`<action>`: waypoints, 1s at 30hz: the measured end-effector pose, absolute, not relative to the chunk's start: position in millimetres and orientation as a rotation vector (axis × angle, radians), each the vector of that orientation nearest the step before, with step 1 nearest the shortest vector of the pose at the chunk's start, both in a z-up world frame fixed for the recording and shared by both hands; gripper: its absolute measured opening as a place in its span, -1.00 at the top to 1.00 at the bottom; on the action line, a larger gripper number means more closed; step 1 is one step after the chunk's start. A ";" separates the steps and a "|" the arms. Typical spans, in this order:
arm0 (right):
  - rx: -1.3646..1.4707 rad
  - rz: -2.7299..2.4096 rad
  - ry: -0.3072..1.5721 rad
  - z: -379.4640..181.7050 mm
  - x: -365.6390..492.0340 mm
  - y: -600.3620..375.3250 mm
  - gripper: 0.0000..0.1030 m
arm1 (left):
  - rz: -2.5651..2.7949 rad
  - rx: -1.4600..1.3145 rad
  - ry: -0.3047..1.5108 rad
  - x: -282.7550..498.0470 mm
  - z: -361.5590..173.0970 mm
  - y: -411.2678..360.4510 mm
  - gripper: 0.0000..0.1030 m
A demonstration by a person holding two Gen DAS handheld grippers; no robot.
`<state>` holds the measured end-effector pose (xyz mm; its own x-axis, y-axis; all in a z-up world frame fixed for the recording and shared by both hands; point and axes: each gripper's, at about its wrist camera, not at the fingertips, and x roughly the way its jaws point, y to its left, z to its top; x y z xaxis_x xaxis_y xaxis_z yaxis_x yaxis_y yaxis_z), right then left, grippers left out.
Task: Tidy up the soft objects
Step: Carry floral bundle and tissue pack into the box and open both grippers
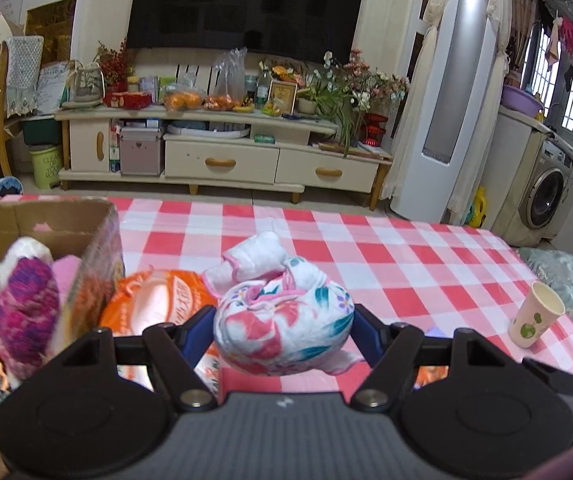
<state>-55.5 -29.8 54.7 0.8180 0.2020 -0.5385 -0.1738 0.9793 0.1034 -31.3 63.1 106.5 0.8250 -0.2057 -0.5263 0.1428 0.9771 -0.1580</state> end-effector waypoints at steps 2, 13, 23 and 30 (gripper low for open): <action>0.051 0.206 0.581 56.5 -59.2 -26.0 -0.87 | -0.187 -0.124 0.556 -33.6 112.9 69.2 -0.39; -0.004 0.269 0.533 83.6 -68.9 19.0 -0.87 | -0.120 -0.175 0.460 -43.4 143.1 127.5 -0.39; -0.043 0.458 0.436 125.8 -74.9 95.5 -0.87 | 0.065 -0.209 0.410 -39.1 150.2 197.8 -0.39; -0.098 0.604 0.375 146.4 -75.5 158.3 -0.87 | 0.157 -0.234 0.438 -19.4 140.3 232.9 -0.39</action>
